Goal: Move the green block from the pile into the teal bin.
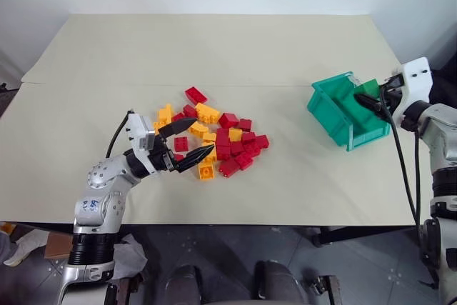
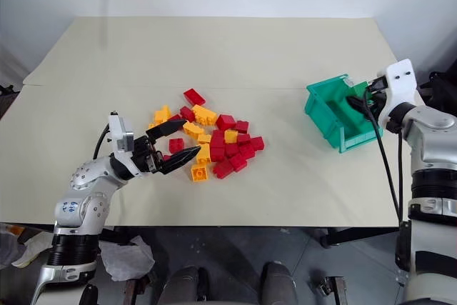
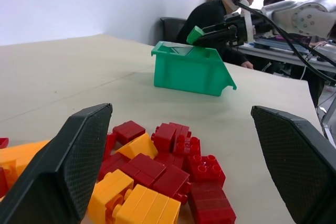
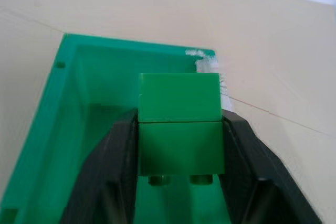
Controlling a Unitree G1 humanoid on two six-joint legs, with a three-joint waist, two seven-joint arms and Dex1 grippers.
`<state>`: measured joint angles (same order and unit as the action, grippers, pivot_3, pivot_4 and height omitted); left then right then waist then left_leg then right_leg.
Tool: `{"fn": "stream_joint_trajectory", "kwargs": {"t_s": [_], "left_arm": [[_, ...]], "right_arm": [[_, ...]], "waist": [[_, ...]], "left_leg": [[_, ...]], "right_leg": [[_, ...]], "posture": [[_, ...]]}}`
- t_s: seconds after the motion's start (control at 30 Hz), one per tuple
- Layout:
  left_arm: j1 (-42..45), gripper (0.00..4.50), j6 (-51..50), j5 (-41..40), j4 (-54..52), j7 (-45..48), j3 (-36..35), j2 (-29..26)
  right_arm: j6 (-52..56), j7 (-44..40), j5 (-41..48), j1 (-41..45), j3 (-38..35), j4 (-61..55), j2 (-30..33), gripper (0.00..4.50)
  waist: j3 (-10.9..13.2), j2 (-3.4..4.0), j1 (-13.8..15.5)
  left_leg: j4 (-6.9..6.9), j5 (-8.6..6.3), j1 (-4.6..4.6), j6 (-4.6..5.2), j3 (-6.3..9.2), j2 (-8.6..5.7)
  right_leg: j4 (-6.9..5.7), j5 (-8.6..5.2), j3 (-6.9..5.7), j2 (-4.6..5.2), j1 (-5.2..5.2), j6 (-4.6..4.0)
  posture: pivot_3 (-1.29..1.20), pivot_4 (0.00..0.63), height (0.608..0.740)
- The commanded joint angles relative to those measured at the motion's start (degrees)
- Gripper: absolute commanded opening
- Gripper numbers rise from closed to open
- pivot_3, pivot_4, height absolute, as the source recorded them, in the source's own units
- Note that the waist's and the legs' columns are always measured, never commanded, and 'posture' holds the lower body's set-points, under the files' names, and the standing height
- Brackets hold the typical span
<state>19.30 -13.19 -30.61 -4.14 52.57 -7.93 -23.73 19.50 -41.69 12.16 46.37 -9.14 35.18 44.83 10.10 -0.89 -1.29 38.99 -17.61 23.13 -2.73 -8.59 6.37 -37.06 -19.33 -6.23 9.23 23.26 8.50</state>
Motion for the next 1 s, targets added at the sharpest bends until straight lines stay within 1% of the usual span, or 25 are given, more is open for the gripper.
{"fn": "stream_joint_trajectory", "kwargs": {"t_s": [0.03,0.1,0.13,0.33,0.4,0.47,0.57,0.67,0.7,0.8,0.93,1.0], "left_arm": [[-0.9,4.5,0.7,-1.1,-2.8,0.2,-0.8,-0.8],[-1.1,4.5,0.8,-1.1,-2.9,0.4,-1.1,-1.2],[-1.2,4.5,1.0,-1.0,-2.9,0.5,-1.1,-1.4],[-1.3,4.5,1.8,-0.3,-1.8,1.4,-1.4,-3.3],[-1.9,4.5,3.0,1.0,-1.1,1.8,-1.8,-4.6],[-3.3,4.5,3.1,2.1,-0.1,2.4,-2.3,-7.0],[-6.4,4.5,6.3,4.3,1.7,3.8,-3.5,-10.4],[-13.1,4.5,12.9,6.9,3.1,5.0,-7.7,-13.9],[-14.1,4.5,14.0,7.1,3.2,4.8,-8.4,-14.3],[-16.0,4.5,16.1,7.1,2.4,3.6,-9.6,-14.2],[-18.1,4.5,17.1,7.1,0.1,1.2,-10.2,-13.5],[-19.9,4.5,16.3,5.9,-2.0,0.4,-10.7,-13.0]], "right_arm": [[-3.5,-1.0,-0.3,1.2,-0.9,1.6,0.8,3.49],[-4.7,-2.1,0.3,0.6,-1.5,1.2,1.0,4.21],[-5.1,-2.9,0.8,0.3,-1.9,0.8,1.1,4.45],[-8.3,-10.4,5.0,-3.5,-4.9,-3.9,2.1,4.45],[-11.1,-16.1,8.3,-6.5,-6.7,-8.3,2.3,4.45],[-12.2,-23.2,14.4,-11.0,-9.7,-15.3,1.9,4.45],[-10.6,-25.4,18.0,-17.0,-11.5,-23.1,1.9,4.45],[-11.2,-31.2,19.9,-30.3,-9.0,-36.8,1.3,4.45],[-10.9,-31.7,20.3,-32.8,-8.4,-39.3,1.2,4.45],[-11.2,-29.5,20.9,-36.3,-7.6,-42.1,-1.6,4.45],[-14.7,-29.8,18.8,-41.0,-5.9,-43.0,-4.1,4.45],[-16.4,-27.6,18.2,-42.6,-6.1,-43.0,-6.0,4.45]], "waist": [[0.0,0.0,0.0],[0.0,0.01,-0.2],[0.0,0.01,-0.3],[0.0,0.02,-0.2],[0.0,0.02,-0.2],[0.0,0.02,-0.2],[0.0,0.02,-0.2],[0.0,-0.01,-0.2],[0.0,-0.01,-0.2],[0.0,0.02,-0.1],[0.0,0.0,0.0],[0.0,0.0,0.0]], "left_leg": [[0.0,0.0,0.0,0.0,0.0,0.0],[-0.01,0.0,0.0,0.0,0.0,0.0],[-0.01,0.0,0.0,0.0,0.0,0.0],[0.01,0.0,0.0,0.0,0.0,0.0],[0.0,0.0,0.0,0.0,0.0,0.0],[-0.03,0.0,-0.01,0.0,0.0,0.0],[-0.11,0.0,-0.02,0.0,0.0,0.0],[-0.15,0.0,-0.06,-0.01,0.02,0.02],[-0.24,-0.01,-0.08,-0.02,0.03,0.04],[-0.09,-0.03,-0.02,-0.02,-0.01,0.01],[0.12,-0.02,-0.09,0.02,0.02,0.02],[0.1,-0.02,-0.1,0.02,0.04,0.03]], "right_leg": [[0.0,0.0,0.0,0.0,0.0,0.0],[0.0,0.0,0.0,0.0,0.0,0.0],[0.0,0.0,0.0,0.0,0.0,0.0],[-0.02,0.0,0.0,0.0,0.01,0.0],[-0.02,0.0,0.0,0.0,0.01,0.0],[-0.01,0.0,0.0,0.0,0.01,0.01],[0.02,0.0,-0.01,0.0,0.02,0.01],[0.02,0.0,-0.02,-0.01,0.01,0.01],[0.04,0.0,-0.04,-0.01,0.02,0.01],[0.13,0.0,-0.03,0.0,0.01,0.01],[0.19,0.02,0.02,0.01,-0.11,-0.03],[0.15,0.02,0.01,0.01,-0.1,-0.03]], "posture": [[0.0,0.15,0.74],[0.0,0.15,0.74],[0.0,0.15,0.74],[0.0,0.15,0.74],[0.0,0.15,0.74],[0.0,0.15,0.74],[0.0,0.15,0.74],[0.0,0.15,0.74],[0.0,0.15,0.74],[0.0,0.15,0.74],[0.0,0.15,0.74],[0.0,0.15,0.74]]}}
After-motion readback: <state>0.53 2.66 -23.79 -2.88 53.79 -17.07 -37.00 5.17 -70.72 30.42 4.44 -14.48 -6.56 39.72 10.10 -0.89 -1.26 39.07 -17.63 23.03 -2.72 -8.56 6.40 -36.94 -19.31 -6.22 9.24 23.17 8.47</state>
